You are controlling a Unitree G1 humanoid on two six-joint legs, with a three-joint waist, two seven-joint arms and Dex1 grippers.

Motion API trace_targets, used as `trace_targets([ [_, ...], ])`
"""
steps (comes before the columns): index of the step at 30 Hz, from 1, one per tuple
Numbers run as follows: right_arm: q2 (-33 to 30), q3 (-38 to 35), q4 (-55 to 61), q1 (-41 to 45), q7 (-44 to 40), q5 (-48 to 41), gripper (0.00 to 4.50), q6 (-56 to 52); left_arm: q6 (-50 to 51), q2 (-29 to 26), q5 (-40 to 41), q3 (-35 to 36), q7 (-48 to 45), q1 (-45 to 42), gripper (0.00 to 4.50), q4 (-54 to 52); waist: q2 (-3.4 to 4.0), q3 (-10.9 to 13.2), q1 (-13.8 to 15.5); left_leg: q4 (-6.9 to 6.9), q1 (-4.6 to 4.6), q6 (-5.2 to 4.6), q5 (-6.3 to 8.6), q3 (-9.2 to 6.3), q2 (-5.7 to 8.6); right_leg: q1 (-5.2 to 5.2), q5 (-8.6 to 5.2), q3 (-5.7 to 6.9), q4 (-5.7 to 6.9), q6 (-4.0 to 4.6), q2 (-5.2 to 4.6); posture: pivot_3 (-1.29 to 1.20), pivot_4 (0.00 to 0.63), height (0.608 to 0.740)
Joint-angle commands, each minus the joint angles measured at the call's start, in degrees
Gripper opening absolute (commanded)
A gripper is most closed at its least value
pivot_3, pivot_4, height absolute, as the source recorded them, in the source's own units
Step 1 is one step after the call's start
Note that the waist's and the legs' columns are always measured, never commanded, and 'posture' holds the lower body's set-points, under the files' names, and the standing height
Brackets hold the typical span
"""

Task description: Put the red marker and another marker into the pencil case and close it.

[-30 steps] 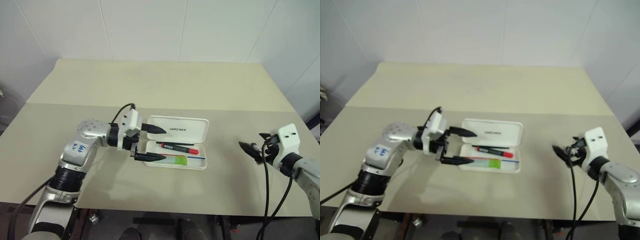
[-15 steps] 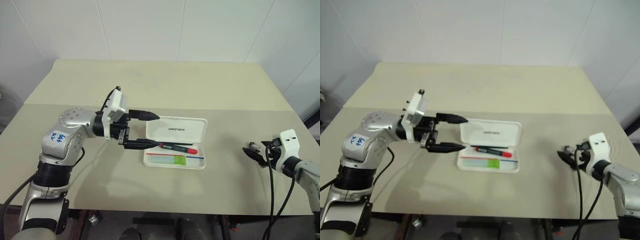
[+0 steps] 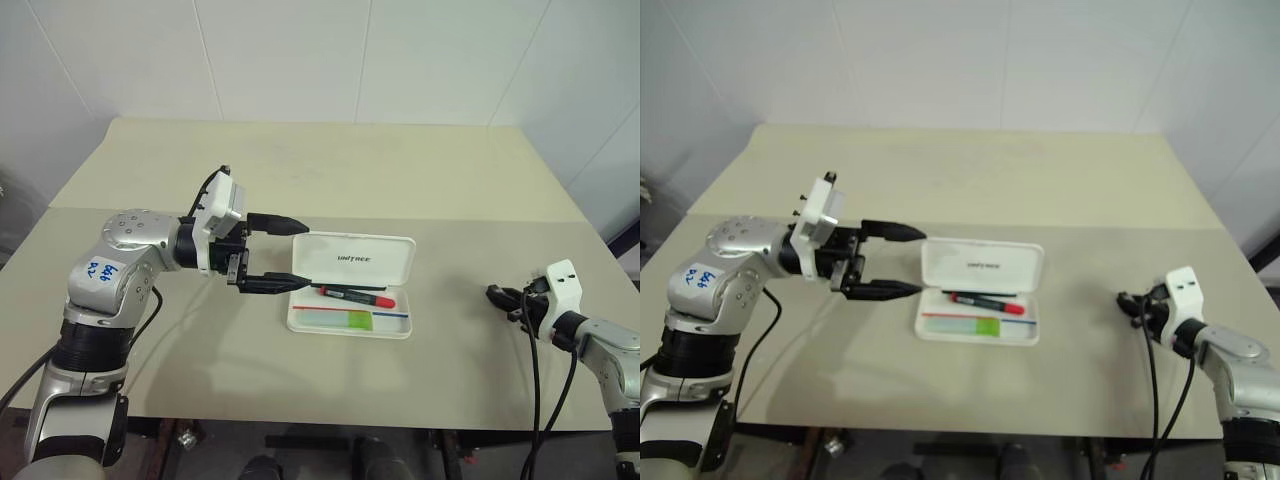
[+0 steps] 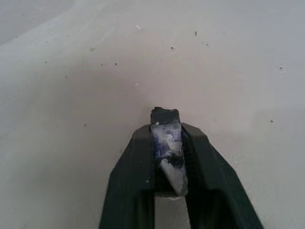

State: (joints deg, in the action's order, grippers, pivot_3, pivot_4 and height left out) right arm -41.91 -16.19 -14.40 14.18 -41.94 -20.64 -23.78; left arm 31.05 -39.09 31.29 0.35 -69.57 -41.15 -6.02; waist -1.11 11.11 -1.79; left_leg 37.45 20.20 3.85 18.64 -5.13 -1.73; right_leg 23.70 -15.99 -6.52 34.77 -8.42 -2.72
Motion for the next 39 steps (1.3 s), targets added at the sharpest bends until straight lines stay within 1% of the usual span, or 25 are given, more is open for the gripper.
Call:
trace_targets([
  [1, 0.33, -1.06, -1.15, 1.35, 1.48, 0.28, 0.40, 0.15, -1.20, -0.72, 0.84, 1.60, -0.06, -0.62, 4.50, -1.02, 0.00, 0.00, 0.00, 0.00, 0.00, 0.00, 0.00, 0.00, 0.00, 0.00, 0.00, 0.00, 0.00, 0.00, 0.00, 0.00, 0.150, 0.740],
  [4, 0.80, -0.97, -1.92, 3.41, 1.95, 0.44, 0.40, 1.29, -1.85, -0.33, 0.61, 1.36, -0.04, 0.38, 4.50, -0.92, 0.00, 0.00, -0.05, 0.02, 0.00, 0.01, -0.01, 0.00, 0.00, 0.00, 0.00, -0.01, 0.01, -0.01, 0.00, 0.00, 0.150, 0.740],
  [7, 1.58, -0.47, 0.99, 6.29, -0.25, -1.21, 0.40, 2.26, -2.82, -0.28, 0.15, 1.06, -0.06, 1.97, 4.50, -1.00, 0.04, 0.02, -0.39, -0.04, -0.03, 0.02, -0.01, 0.00, 0.00, 0.01, 0.00, -0.01, 0.02, 0.00, 0.00, 0.00, 0.150, 0.740],
  [13, -1.73, 5.18, 5.84, 7.25, -9.71, 1.71, 0.40, 8.95, -4.02, -0.51, -0.46, 1.01, 0.00, 3.59, 4.50, -0.51, 0.06, 0.03, -0.34, -0.11, 0.01, 0.03, -0.01, -0.01, -0.01, 0.04, 0.00, -0.01, -0.03, -0.01, 0.00, 0.00, 0.150, 0.740],
  [17, -3.36, 8.75, 12.87, 7.86, -16.50, -0.38, 0.40, 7.30, -4.74, -0.78, -0.72, 0.90, 0.04, 5.15, 4.50, -1.09, 0.07, 0.04, 0.01, -0.11, 0.05, 0.03, -0.01, -0.02, -0.01, 0.04, 0.00, 0.01, -0.07, -0.01, -0.01, 0.00, 0.150, 0.740],
  [21, -4.37, 12.62, 16.77, 8.44, -21.14, 0.39, 0.40, 7.76, -5.69, -1.55, -1.41, 0.34, -1.01, 6.34, 4.50, -1.27, 0.06, 0.05, 0.04, -0.09, 0.05, 0.03, -0.01, -0.03, -0.01, 0.04, -0.01, 0.01, -0.06, -0.01, 0.00, 0.00, 0.150, 0.740],
  [24, -4.84, 15.87, 16.58, 10.26, -24.24, 2.41, 0.40, 9.52, -7.98, -2.73, -3.19, -1.00, -2.74, 8.13, 4.50, -1.70, 0.07, 0.05, 0.00, -0.06, 0.04, 0.03, -0.01, -0.02, 0.00, 0.03, 0.00, 0.02, -0.05, -0.01, -0.01, 0.00, 0.150, 0.740],
  [28, -3.79, 18.57, 15.11, 13.21, -26.80, 2.85, 0.40, 10.12, -10.50, -3.37, -4.76, -1.41, -3.23, 10.27, 4.50, -0.97, 0.07, 0.05, -0.04, -0.06, 0.03, 0.03, -0.01, -0.02, -0.01, 0.04, -0.01, 0.01, -0.04, 0.00, 0.00, 0.00, 0.150, 0.740],
  [32, -2.79, 21.24, 13.65, 14.44, -29.16, 3.70, 0.40, 11.45, -13.64, -3.65, -6.94, -1.29, -3.35, 13.50, 4.50, 1.19, 0.07, 0.05, -0.01, -0.11, 0.02, 0.03, -0.01, -0.02, -0.01, 0.05, -0.01, 0.02, -0.06, 0.01, -0.01, 0.00, 0.150, 0.740],
  [39, -2.11, 22.77, 12.90, 14.52, -31.34, 3.78, 0.40, 11.29, -14.56, -3.15, -7.43, -0.47, -1.56, 15.98, 4.50, 1.19, 0.08, 0.06, 0.22, -0.09, 0.08, 0.02, -0.01, -0.03, -0.01, 0.10, -0.02, 0.03, -0.04, 0.02, -0.02, 0.00, 0.150, 0.740],
])
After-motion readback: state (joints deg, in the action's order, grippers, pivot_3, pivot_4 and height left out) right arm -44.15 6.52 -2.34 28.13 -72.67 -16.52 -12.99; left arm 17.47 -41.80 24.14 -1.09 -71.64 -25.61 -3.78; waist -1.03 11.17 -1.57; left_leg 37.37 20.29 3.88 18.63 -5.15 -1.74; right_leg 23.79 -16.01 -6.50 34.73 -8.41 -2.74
